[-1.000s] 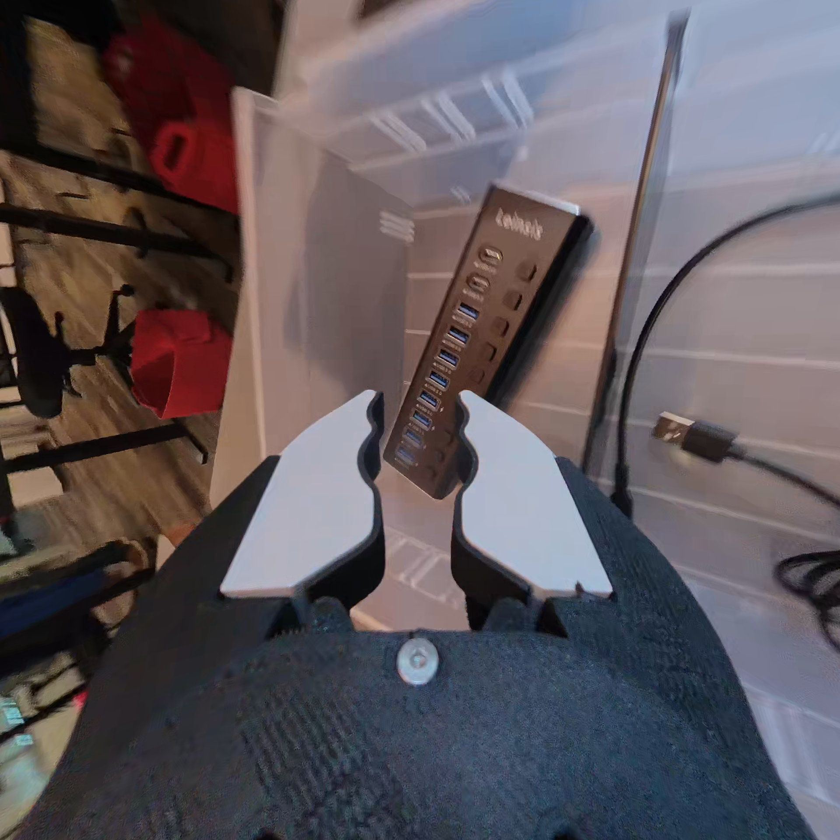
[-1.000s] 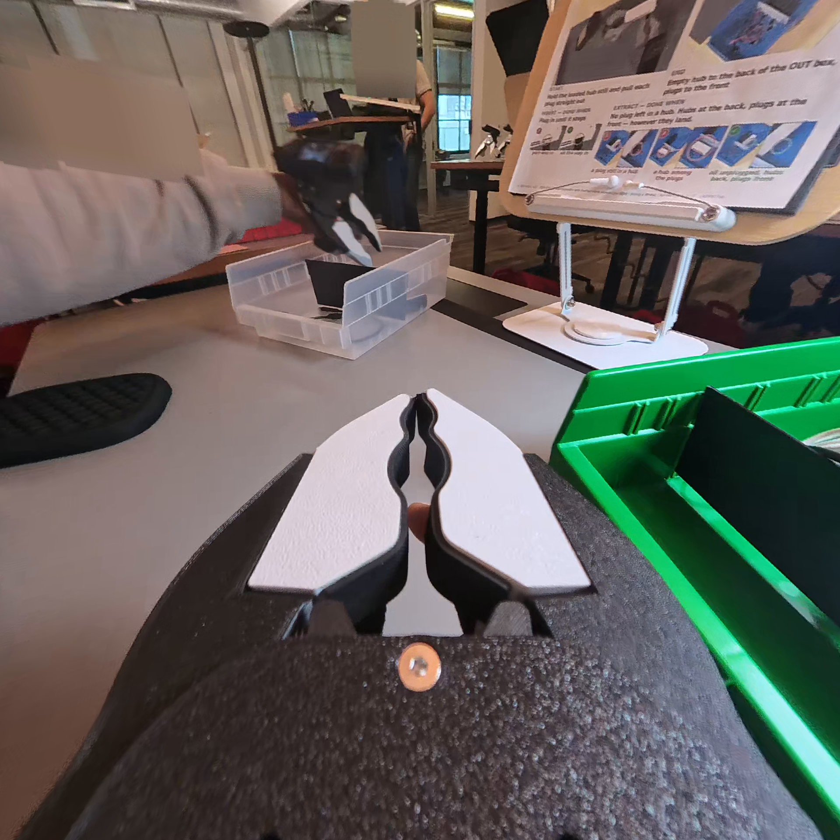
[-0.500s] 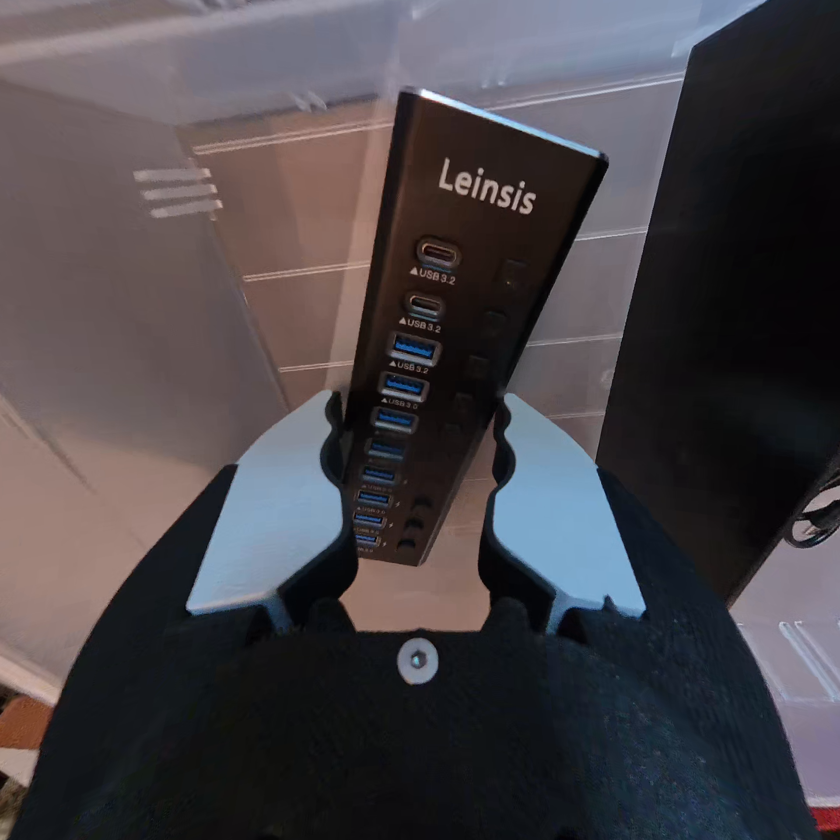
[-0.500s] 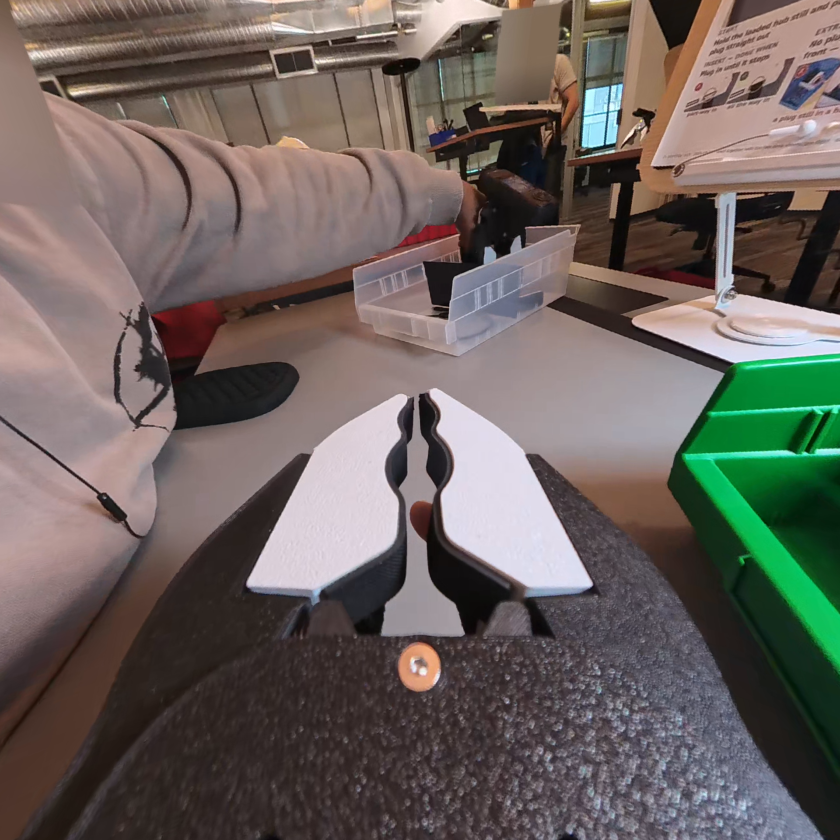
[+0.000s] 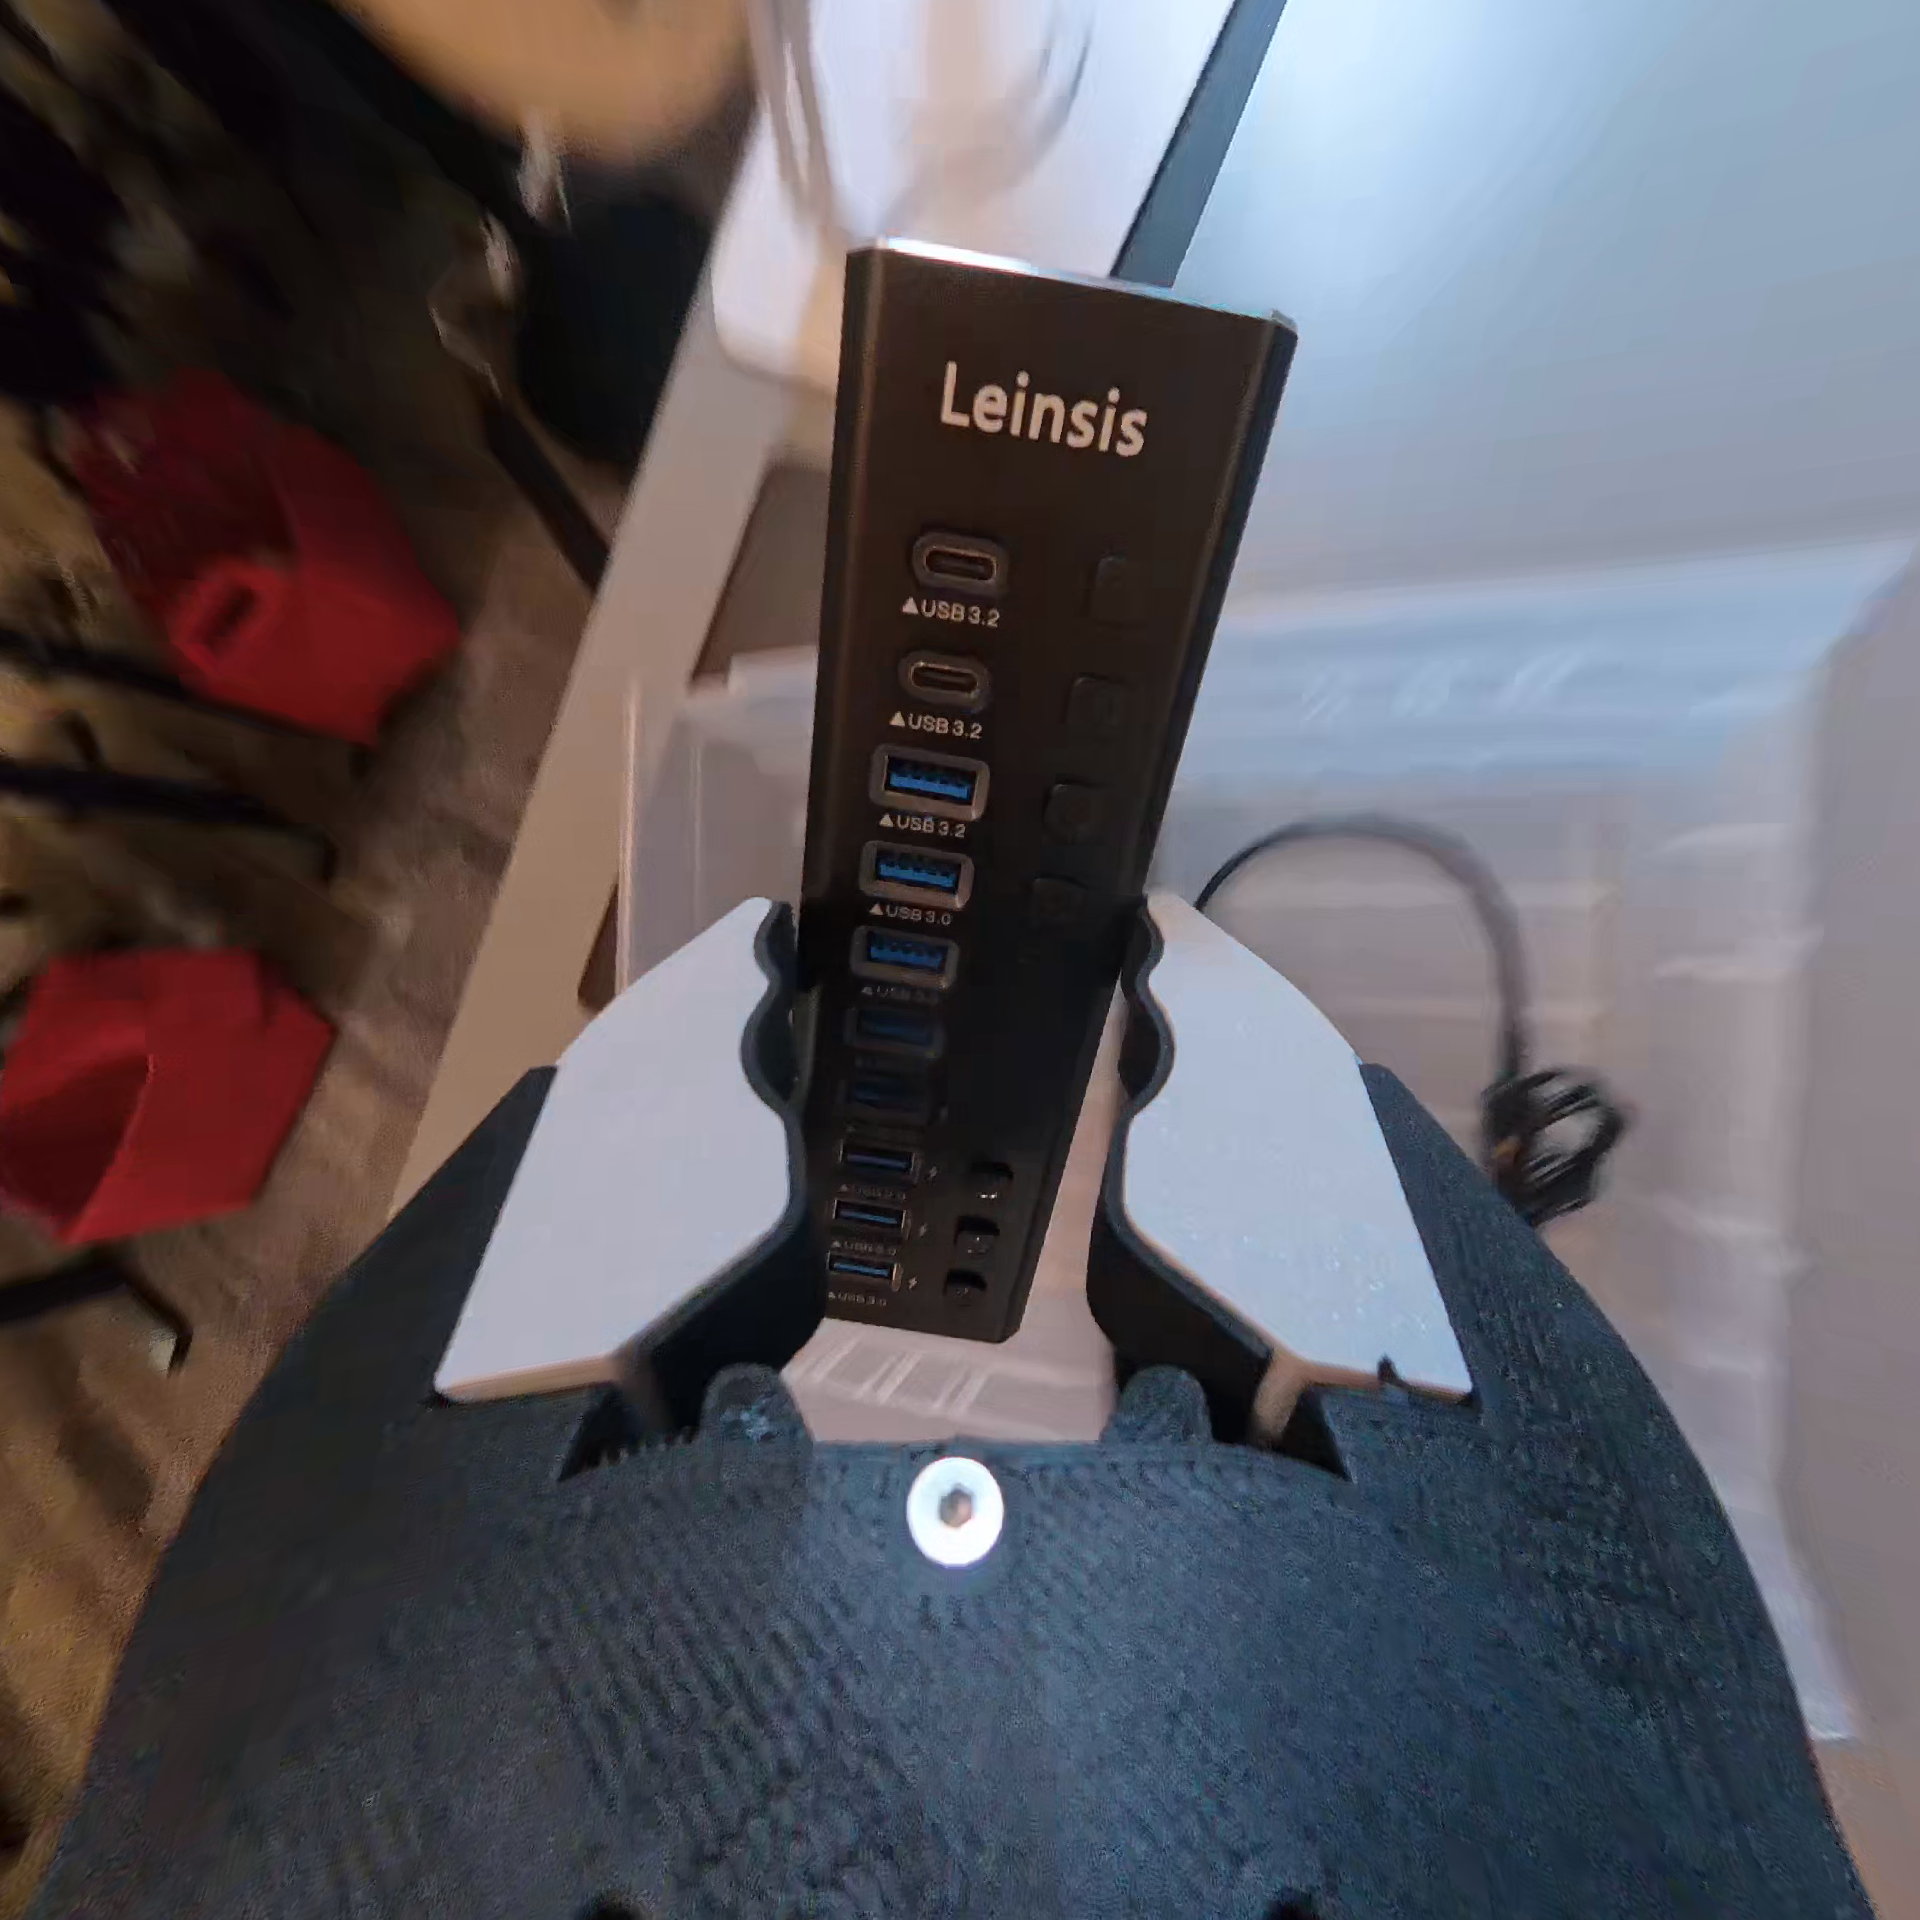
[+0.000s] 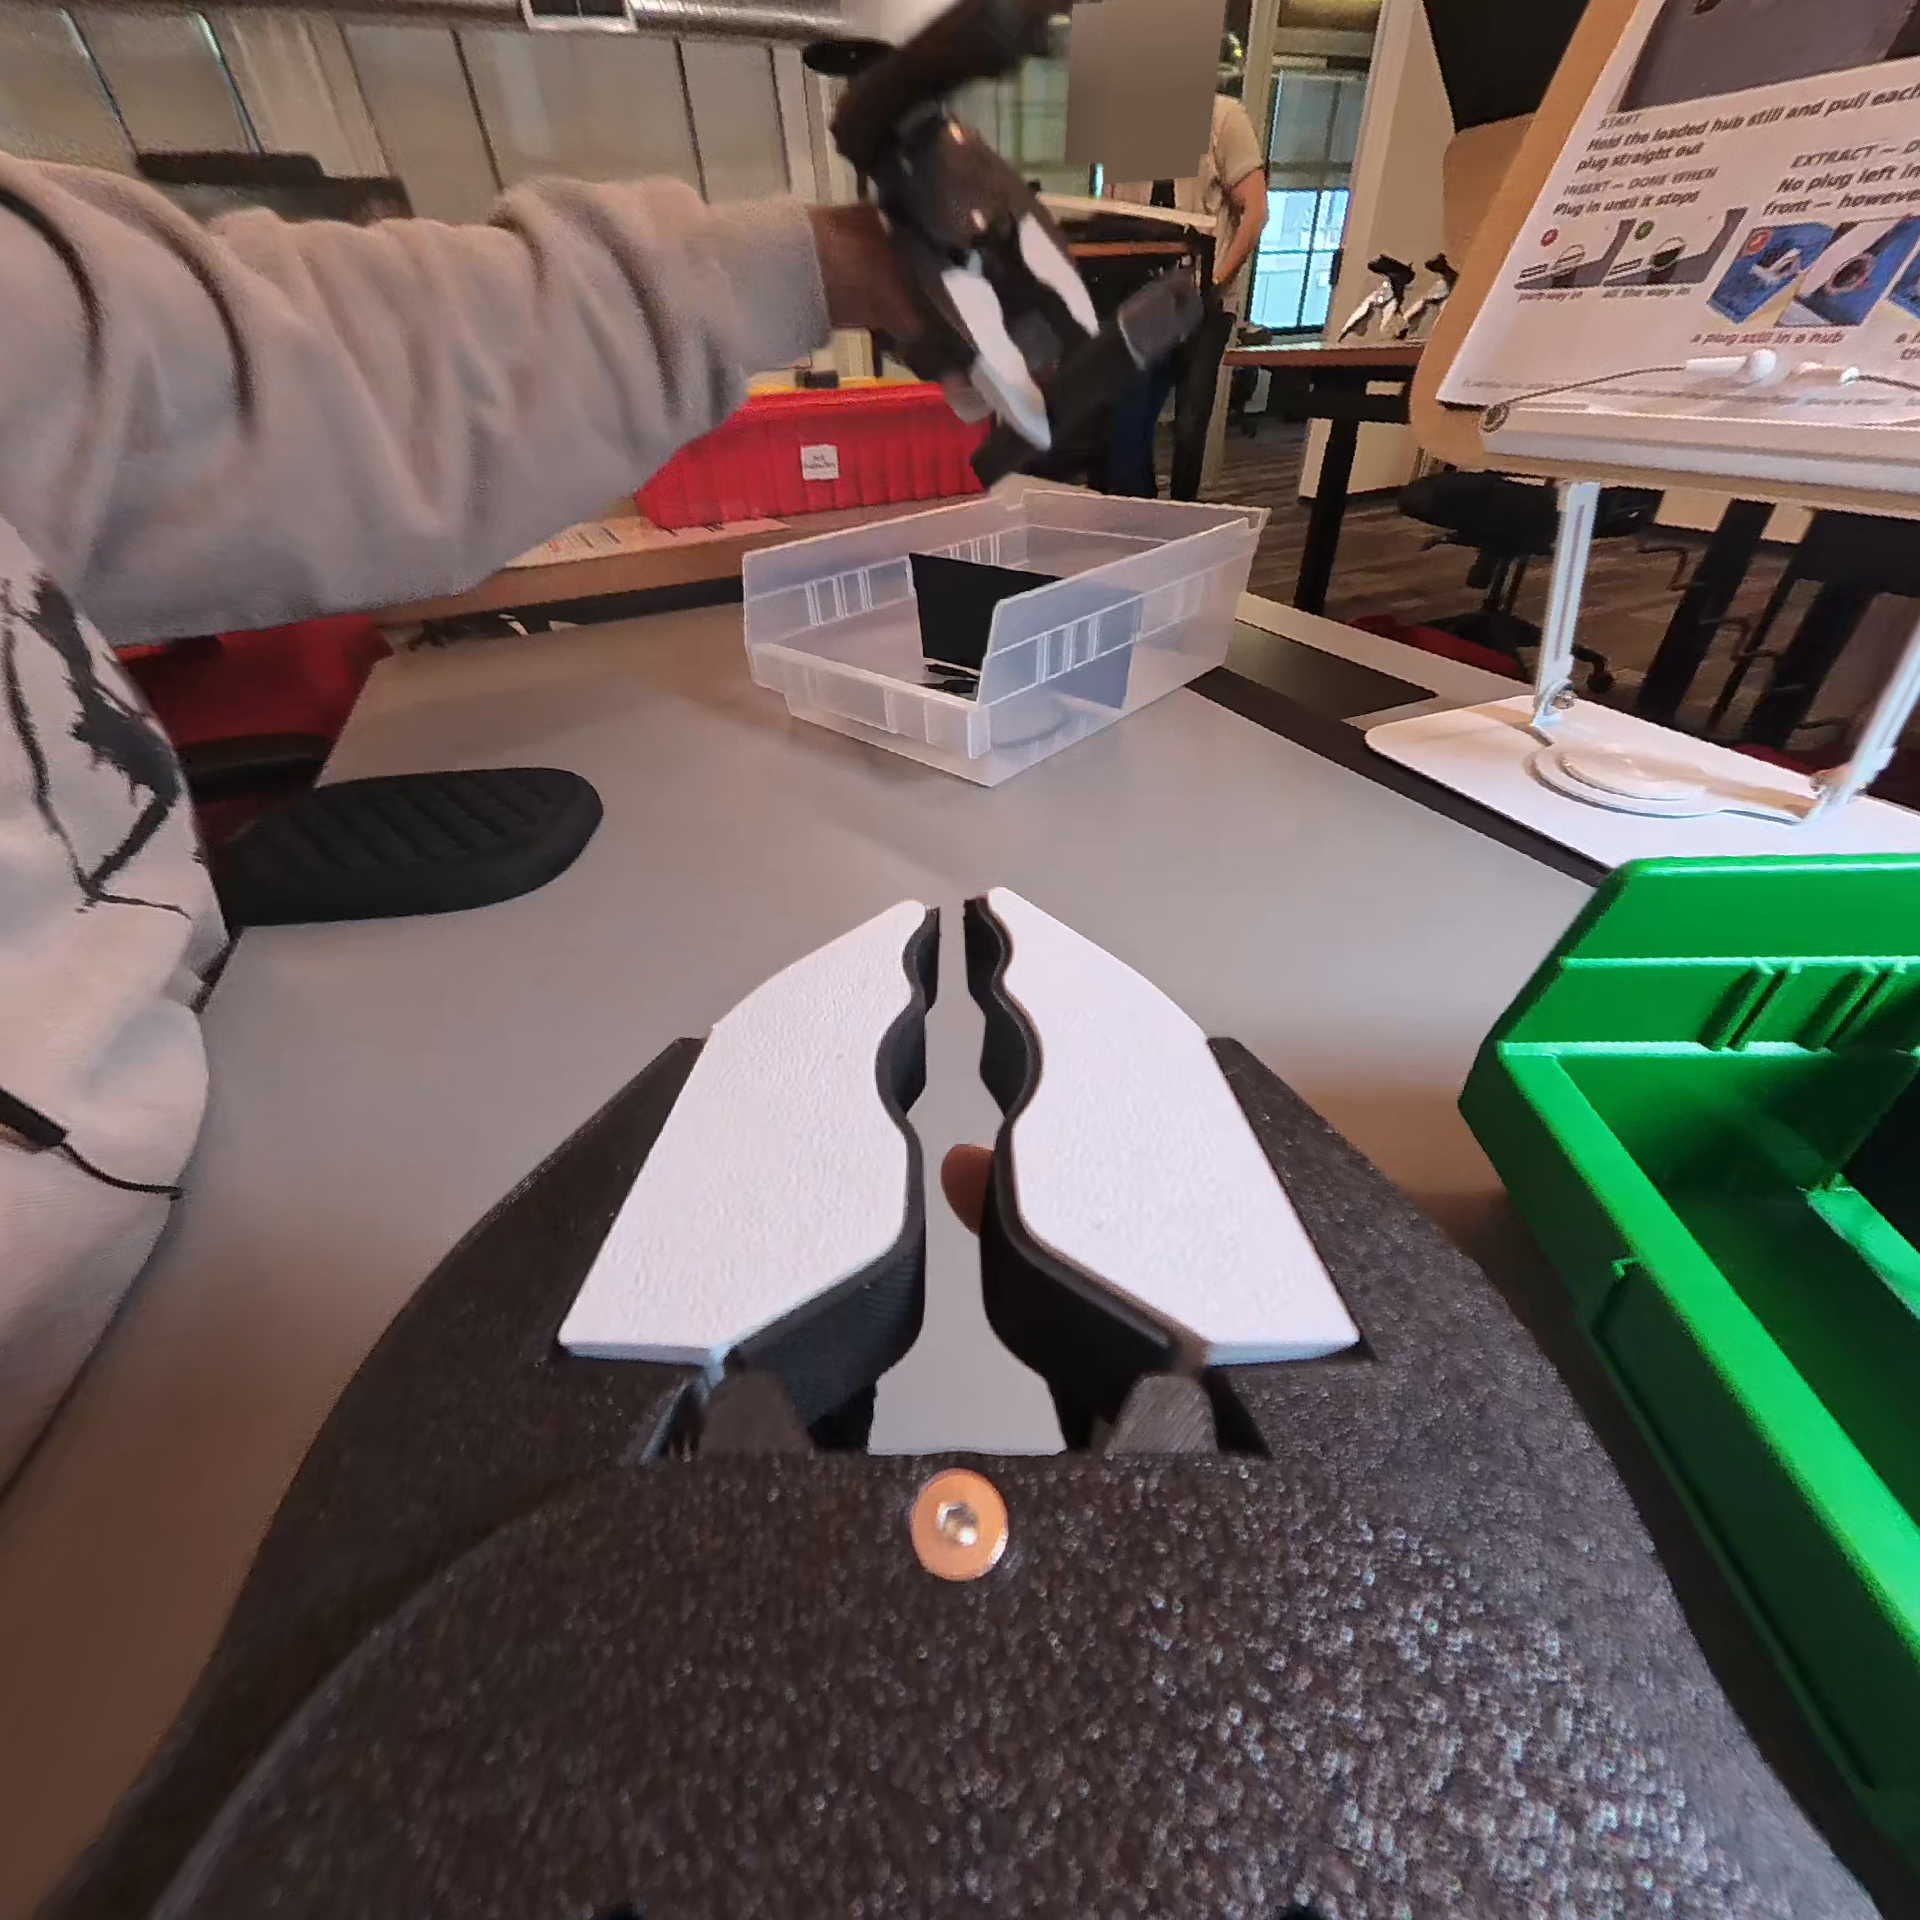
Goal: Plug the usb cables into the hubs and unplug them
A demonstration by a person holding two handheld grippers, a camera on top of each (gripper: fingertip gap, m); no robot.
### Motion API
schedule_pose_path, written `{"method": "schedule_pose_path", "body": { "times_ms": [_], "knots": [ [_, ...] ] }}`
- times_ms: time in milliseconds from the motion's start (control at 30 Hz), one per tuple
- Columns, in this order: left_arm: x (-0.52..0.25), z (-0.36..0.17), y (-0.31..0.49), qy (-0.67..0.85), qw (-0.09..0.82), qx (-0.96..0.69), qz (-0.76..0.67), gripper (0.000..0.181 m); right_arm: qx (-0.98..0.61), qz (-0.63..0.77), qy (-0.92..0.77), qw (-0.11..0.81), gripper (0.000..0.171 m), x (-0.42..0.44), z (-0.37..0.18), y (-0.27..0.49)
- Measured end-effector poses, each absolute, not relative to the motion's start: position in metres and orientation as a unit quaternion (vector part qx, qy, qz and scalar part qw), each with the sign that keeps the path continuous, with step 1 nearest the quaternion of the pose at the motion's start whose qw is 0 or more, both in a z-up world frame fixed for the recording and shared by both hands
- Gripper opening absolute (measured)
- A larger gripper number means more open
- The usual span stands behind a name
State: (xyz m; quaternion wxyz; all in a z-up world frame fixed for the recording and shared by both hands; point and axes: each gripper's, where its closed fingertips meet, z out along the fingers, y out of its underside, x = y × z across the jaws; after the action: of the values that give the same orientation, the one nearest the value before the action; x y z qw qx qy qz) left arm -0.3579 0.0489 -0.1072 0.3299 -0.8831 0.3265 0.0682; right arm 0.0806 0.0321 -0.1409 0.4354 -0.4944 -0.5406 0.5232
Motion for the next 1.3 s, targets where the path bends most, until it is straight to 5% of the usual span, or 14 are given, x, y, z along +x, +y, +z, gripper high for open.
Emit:
{"method": "schedule_pose_path", "body": {
  "times_ms": [233, 467, 767, 1000, 1133, 1200, 1300],
  "knots": [
    [-0.151, -0.079, 0.000, 0.386, 0.506, -0.771, -0.027, 0.061, -0.491, 0.471, -0.581, 0.447, 0.029, 0.057, -0.155, 0.005],
    [-0.006, -0.126, -0.040, 0.439, 0.524, -0.718, -0.131, 0.061, -0.422, 0.472, -0.622, 0.461, 0.078, 0.011, -0.126, -0.039],
    [0.014, -0.183, -0.050, 0.471, 0.454, -0.744, -0.137, 0.061, -0.348, 0.456, -0.669, 0.473, 0.062, 0.002, -0.146, -0.064],
    [0.020, -0.162, -0.046, 0.436, 0.526, -0.704, -0.192, 0.059, -0.378, 0.531, -0.607, 0.454, 0.061, 0.012, -0.119, -0.051],
    [0.025, -0.175, -0.045, 0.417, 0.507, -0.722, -0.217, 0.093, -0.390, 0.610, -0.539, 0.430, 0.061, 0.025, -0.092, -0.042],
    [0.029, -0.175, -0.043, 0.414, 0.517, -0.719, -0.211, 0.074, -0.382, 0.641, -0.519, 0.417, 0.062, 0.031, -0.082, -0.044],
    [0.036, -0.161, -0.047, 0.398, 0.521, -0.710, -0.257, 0.072, -0.380, 0.656, -0.508, 0.409, 0.062, 0.038, -0.077, -0.042]
  ]
}}
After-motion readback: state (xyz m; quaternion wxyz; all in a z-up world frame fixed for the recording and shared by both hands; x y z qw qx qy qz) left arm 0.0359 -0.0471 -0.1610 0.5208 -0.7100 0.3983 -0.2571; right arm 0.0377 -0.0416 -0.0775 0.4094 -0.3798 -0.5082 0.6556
